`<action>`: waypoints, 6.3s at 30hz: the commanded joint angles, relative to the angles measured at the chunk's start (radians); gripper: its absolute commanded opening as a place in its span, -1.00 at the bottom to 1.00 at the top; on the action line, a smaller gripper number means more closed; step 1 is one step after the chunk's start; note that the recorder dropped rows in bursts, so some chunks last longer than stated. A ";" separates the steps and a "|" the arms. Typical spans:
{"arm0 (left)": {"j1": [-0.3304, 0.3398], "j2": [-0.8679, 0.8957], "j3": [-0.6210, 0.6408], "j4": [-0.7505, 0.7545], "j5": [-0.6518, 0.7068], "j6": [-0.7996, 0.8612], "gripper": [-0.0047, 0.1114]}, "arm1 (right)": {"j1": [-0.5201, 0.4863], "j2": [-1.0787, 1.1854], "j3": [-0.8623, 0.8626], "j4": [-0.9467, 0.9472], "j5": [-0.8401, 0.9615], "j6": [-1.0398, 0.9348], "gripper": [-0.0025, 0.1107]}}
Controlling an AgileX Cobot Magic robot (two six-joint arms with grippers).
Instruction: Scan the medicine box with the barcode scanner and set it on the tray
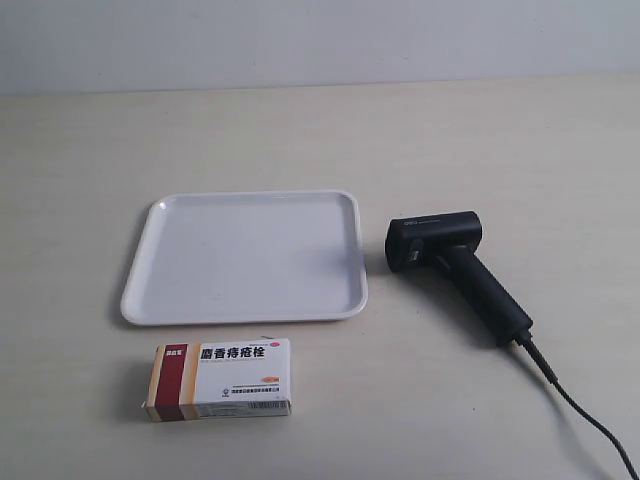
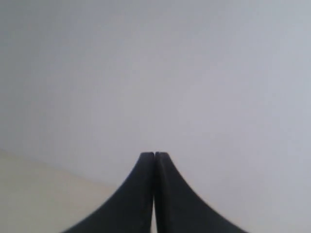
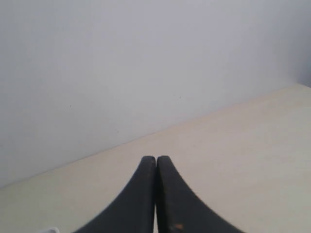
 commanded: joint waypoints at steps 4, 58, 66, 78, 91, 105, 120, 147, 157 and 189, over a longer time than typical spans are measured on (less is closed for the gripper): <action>0.004 -0.007 0.000 0.014 -0.368 -0.075 -0.89 | 0.003 -0.006 0.005 0.000 -0.084 0.038 -0.95; -0.409 1.807 -0.361 1.145 -0.500 0.125 0.75 | 0.003 0.101 0.005 -0.009 -0.106 0.003 -0.96; -0.409 1.694 -0.375 1.138 -0.515 0.102 -0.92 | 0.003 0.101 0.005 -0.007 -0.133 0.005 -0.96; -0.311 1.620 -0.656 1.638 -0.476 -0.355 -0.92 | 0.248 0.747 -0.213 -0.011 -0.072 -0.011 -0.96; -0.178 1.745 -0.709 1.672 -0.625 -0.344 -0.92 | 0.450 1.444 -0.516 -0.011 -0.104 -0.198 0.13; -0.178 1.751 -0.709 1.672 -0.618 -0.330 -0.92 | 0.463 1.806 -0.679 -0.011 -0.174 -0.409 0.55; -0.178 1.751 -0.709 1.672 -0.599 -0.332 -0.92 | 0.460 1.565 -0.692 -0.011 -0.091 -0.694 -0.96; -0.288 1.935 -0.806 1.427 -0.259 -0.385 -0.90 | 0.346 1.837 -0.692 0.002 -0.283 -0.551 -0.96; -0.297 1.966 -0.817 1.425 -0.223 -0.383 0.54 | 0.346 1.846 -0.692 0.043 -0.291 -0.551 -0.18; -0.197 0.766 -0.379 1.608 -0.009 -1.132 -0.89 | 0.346 0.693 -0.463 0.045 -0.177 -0.419 -0.95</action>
